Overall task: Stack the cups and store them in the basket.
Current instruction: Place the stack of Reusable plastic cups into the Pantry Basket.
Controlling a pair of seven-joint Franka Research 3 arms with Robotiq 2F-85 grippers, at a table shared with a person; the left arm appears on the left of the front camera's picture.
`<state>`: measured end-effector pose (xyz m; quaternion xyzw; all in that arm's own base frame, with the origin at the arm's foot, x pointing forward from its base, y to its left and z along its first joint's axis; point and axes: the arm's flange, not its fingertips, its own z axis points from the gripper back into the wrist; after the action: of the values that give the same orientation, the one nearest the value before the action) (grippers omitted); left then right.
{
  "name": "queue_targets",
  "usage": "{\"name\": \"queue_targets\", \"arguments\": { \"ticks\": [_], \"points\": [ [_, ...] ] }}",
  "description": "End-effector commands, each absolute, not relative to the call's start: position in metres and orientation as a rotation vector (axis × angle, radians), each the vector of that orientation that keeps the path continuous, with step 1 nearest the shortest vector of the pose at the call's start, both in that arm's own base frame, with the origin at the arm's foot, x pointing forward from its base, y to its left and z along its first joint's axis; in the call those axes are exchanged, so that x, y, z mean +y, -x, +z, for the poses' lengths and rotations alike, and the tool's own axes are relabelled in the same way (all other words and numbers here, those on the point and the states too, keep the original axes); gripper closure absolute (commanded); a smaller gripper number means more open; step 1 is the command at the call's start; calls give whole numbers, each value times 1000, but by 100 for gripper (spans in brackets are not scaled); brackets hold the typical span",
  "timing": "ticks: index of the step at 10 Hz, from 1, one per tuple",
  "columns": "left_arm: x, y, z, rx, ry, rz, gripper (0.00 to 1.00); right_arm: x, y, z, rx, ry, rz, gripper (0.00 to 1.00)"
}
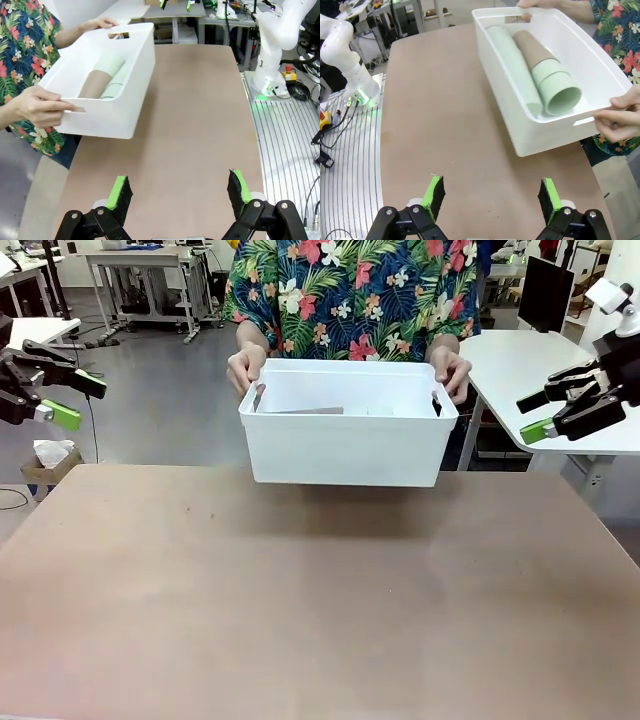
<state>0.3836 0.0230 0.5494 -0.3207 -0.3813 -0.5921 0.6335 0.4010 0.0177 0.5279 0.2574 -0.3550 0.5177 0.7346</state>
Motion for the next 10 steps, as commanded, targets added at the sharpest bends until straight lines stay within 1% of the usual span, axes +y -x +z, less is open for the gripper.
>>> {"name": "queue_targets", "arguments": {
  "ticks": [1, 10],
  "points": [
    [22, -385, 551, -868, 737, -1354, 0, 19, -401, 530, -781, -575, 1125, 0],
    [22, -385, 551, -868, 737, -1354, 0, 19, -401, 530, -781, -575, 1125, 0]
  ]
}}
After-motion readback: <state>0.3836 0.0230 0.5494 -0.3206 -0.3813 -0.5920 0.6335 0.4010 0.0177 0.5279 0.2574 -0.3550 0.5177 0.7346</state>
